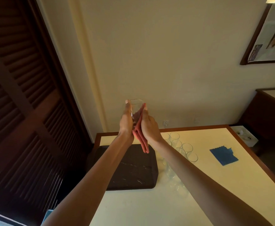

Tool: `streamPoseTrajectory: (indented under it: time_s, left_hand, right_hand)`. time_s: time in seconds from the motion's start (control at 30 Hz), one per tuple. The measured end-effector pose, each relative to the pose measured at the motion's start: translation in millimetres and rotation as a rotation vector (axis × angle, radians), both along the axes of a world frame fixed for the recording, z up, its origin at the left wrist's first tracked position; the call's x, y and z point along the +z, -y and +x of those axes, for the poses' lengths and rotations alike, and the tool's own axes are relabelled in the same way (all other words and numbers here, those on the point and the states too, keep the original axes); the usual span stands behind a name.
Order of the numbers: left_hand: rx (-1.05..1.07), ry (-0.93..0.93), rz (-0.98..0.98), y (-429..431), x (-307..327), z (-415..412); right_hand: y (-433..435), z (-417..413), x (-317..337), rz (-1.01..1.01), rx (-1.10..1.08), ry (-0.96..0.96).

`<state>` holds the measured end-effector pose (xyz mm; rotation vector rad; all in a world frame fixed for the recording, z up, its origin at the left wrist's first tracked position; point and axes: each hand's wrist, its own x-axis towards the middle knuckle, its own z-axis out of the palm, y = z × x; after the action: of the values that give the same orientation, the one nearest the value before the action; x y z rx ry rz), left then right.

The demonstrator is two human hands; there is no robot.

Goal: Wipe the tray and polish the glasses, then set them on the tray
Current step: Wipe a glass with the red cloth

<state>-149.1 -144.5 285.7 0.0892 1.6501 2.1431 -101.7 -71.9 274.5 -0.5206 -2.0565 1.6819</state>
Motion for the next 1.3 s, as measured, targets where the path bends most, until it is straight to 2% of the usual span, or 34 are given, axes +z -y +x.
streamPoseTrajectory:
  time_s: [0.07,0.2,0.27,0.33,0.5,0.6,0.7,0.87,0.97,1.03,1.2,1.3]
  left_hand:
    - [0.033,0.009,-0.028,2,0,-4]
    - [0.062,0.024,-0.055,0,1,-3]
    - [0.04,0.022,-0.032,-2,0,-3]
    - [0.046,-0.006,-0.052,-4,-3,-3]
    - [0.087,-0.043,-0.083,-11,0,8]
    - [0.103,-0.007,-0.116,-9,1,-1]
    - [0.079,-0.001,-0.108,-1,-1,-14]
    - [0.049,-0.007,-0.08,2,-7,-27]
    - [0.02,0.046,-0.026,3,-9,-21]
    - [0.001,0.03,-0.001,2,-14,-19]
    - [-0.02,-0.087,-0.069,3,-14,-15]
    - [-0.009,-0.027,-0.061,6,-14,-22]
  right_hand:
    - [9,5,-4,0.065,-0.011,0.003]
    - [23,-3,-9,0.29,-0.133,-0.165]
    - [16,-10,-5,0.332,-0.176,-0.203]
    - [2,-17,-1,0.226,-0.137,-0.18]
    - [-14,-27,3,-0.3,0.045,-0.095]
    - [-2,-20,0,-0.446,0.097,0.032]
    - [15,-9,-13,-0.26,0.073,0.034]
    - [23,-17,-21,0.206,-0.088,-0.166]
    - [9,-33,-19,0.369,-0.143,-0.212]
    - [1,-34,-8,0.298,-0.104,-0.164]
    - [-4,-37,-8,-0.086,0.02,-0.051]
    - [6,-26,-21,-0.076,0.055,0.015]
